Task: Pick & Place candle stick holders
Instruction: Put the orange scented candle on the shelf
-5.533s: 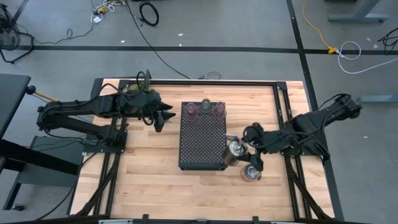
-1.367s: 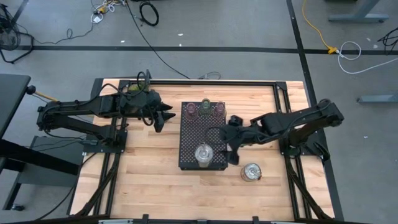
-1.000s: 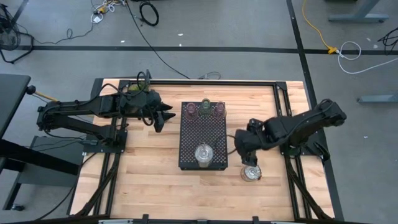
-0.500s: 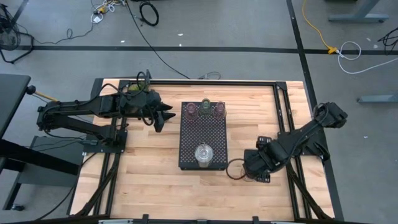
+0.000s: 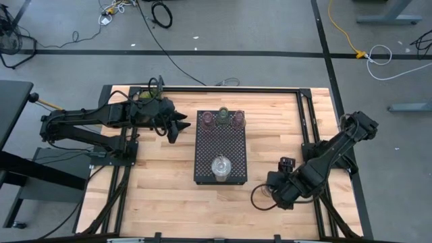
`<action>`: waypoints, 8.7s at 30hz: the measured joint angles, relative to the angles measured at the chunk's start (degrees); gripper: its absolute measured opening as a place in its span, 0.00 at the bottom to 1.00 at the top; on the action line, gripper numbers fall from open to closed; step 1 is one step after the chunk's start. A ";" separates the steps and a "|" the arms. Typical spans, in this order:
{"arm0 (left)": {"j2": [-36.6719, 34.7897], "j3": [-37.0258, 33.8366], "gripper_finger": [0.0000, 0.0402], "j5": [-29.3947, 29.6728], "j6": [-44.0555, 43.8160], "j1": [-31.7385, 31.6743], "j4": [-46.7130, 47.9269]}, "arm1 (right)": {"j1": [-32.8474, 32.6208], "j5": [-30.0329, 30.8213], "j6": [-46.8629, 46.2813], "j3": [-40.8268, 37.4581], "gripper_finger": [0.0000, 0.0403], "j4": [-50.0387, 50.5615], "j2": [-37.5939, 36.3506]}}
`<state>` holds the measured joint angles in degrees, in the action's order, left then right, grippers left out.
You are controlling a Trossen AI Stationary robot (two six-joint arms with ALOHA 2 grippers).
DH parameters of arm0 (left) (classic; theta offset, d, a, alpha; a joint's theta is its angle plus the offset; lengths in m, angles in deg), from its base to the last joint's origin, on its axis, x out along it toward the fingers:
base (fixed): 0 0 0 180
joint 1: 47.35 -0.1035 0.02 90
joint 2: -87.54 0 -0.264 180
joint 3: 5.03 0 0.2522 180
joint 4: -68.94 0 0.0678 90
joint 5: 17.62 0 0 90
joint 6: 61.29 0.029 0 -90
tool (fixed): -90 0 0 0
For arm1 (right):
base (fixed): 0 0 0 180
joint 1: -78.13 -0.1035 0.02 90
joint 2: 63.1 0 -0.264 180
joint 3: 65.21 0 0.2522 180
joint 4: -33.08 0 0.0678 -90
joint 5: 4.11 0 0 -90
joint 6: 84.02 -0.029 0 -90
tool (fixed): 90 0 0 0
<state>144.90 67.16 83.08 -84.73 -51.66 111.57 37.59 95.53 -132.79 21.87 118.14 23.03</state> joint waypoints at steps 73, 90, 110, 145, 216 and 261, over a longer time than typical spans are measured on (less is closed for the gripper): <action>0.00 0.00 0.47 0.02 2.66 0.04 -0.27 | 2.63 -4.03 1.89 -12.31 0.98 -14.39 -3.61; 0.00 0.00 0.47 0.02 2.80 0.04 -0.25 | 3.13 -2.70 3.96 -12.31 0.98 -14.83 -3.74; 0.00 0.00 0.47 0.02 3.08 0.04 -0.25 | 3.40 -3.03 3.31 -15.39 0.98 -18.88 -3.74; 0.00 0.00 0.47 0.02 3.23 0.04 -0.22 | 3.37 -3.82 4.68 -16.85 0.98 -24.45 -3.80; -0.02 0.02 0.47 1.53 0.11 0.02 -2.85 | 2.17 -6.07 7.47 -16.87 0.99 -25.69 -3.78; -0.02 0.02 0.47 2.16 -2.87 0.00 -2.84 | 2.59 -7.22 7.45 -16.83 0.99 -31.57 -3.85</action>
<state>144.88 67.18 85.24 -87.59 -51.67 108.73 40.18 88.31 -125.34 5.04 86.57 19.18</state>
